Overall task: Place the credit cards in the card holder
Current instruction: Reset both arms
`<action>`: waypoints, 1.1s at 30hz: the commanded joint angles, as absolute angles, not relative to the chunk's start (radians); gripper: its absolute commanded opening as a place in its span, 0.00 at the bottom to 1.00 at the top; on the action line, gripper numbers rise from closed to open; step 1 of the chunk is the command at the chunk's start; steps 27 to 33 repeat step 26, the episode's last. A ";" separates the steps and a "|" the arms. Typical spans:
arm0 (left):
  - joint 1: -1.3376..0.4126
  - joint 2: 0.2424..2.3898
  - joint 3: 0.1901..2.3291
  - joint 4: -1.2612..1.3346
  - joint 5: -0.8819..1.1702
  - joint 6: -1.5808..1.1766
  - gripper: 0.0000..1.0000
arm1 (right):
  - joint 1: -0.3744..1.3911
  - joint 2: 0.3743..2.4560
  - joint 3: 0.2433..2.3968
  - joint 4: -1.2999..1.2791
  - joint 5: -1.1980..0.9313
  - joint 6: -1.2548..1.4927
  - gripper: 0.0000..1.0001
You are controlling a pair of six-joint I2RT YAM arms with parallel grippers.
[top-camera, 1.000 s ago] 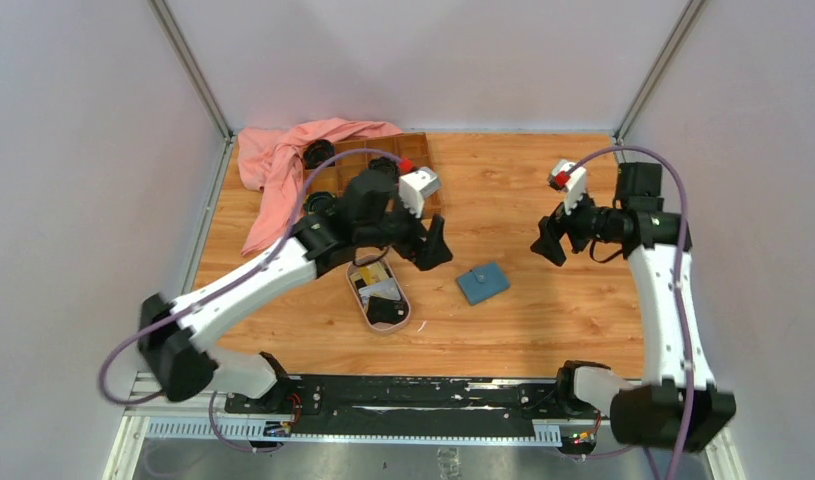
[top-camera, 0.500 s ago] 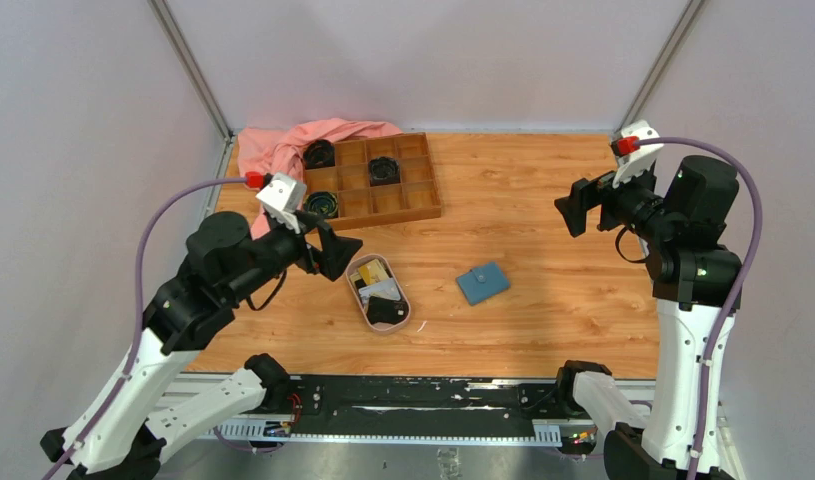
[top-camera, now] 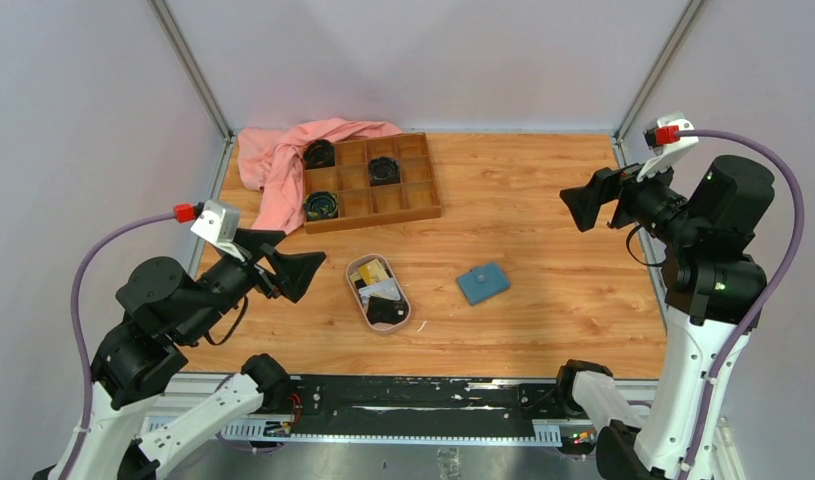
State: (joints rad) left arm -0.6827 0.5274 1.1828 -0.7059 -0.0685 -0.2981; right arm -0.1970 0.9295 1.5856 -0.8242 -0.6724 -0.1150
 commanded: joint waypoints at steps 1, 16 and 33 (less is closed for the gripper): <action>-0.678 0.500 1.172 -0.745 -0.122 -0.314 1.00 | -0.231 0.939 1.616 -0.854 -0.738 -0.077 1.00; -0.678 0.513 1.175 -0.745 -0.184 -0.283 1.00 | -0.281 0.978 1.613 -0.858 -0.795 -0.097 1.00; -0.678 0.569 1.176 -0.740 -0.181 -0.268 1.00 | -0.317 0.998 1.607 -0.855 -0.820 -0.112 1.00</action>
